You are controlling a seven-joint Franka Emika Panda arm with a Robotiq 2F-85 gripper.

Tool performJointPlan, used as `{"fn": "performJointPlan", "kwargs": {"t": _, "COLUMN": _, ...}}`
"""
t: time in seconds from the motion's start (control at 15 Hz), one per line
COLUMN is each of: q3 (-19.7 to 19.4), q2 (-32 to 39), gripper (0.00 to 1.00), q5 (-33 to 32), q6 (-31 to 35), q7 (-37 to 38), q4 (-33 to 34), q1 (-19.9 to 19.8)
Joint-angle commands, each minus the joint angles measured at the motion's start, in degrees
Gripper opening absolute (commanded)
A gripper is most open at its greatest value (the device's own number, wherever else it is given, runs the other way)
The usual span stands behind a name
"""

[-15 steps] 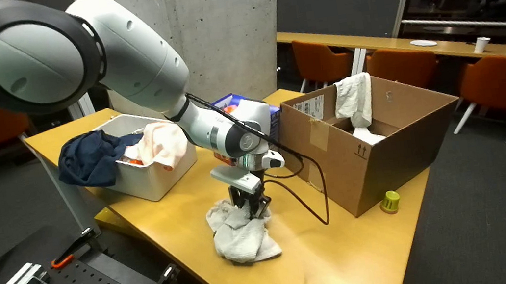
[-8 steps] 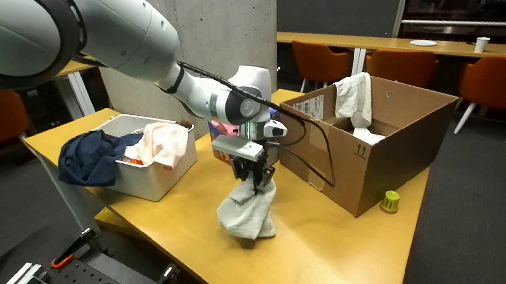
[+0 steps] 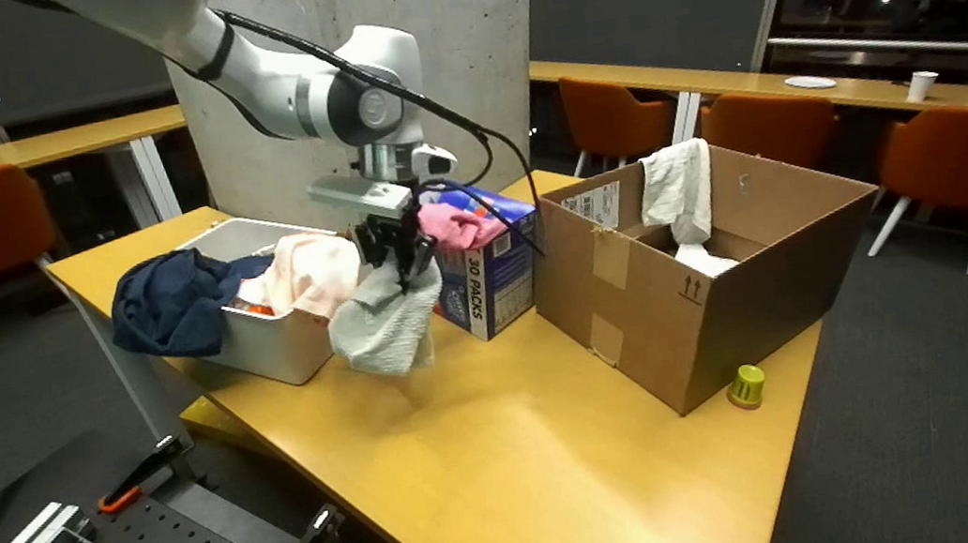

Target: Place the towel over the radish then lift it and place it in the storage container.

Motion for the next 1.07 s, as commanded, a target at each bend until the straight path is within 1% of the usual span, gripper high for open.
{"fn": "performJointPlan", "kwargs": {"t": 0.0, "q3": 2.1, "q2": -9.8, "gripper": 0.06, "q5": 1.9, "q6": -5.2, "q7": 0.0, "q4": -6.4, "q1": 1.6}}
{"fn": "performJointPlan", "kwargs": {"t": 0.2, "q3": 4.0, "q2": -11.3, "gripper": 0.06, "q5": 2.3, "q6": -10.5, "q7": -1.5, "q4": -3.3, "q1": 3.7}}
{"fn": "performJointPlan", "kwargs": {"t": 0.33, "q3": 5.2, "q2": -10.4, "gripper": 0.06, "q5": 1.2, "q6": -11.7, "q7": -2.7, "q4": -0.3, "q1": 5.7}}
{"fn": "performJointPlan", "kwargs": {"t": 0.67, "q3": 8.0, "q2": -2.6, "gripper": 0.06, "q5": 0.1, "q6": -12.8, "q7": -6.1, "q4": 8.8, "q1": 10.7}}
{"fn": "performJointPlan", "kwargs": {"t": 0.87, "q3": 8.2, "q2": 3.4, "gripper": 0.06, "q5": -3.1, "q6": -13.4, "q7": -7.6, "q4": 14.2, "q1": 13.8}}
{"fn": "performJointPlan", "kwargs": {"t": 1.0, "q3": 8.0, "q2": 7.6, "gripper": 0.06, "q5": -4.6, "q6": -14.1, "q7": -8.9, "q4": 18.0, "q1": 14.9}}
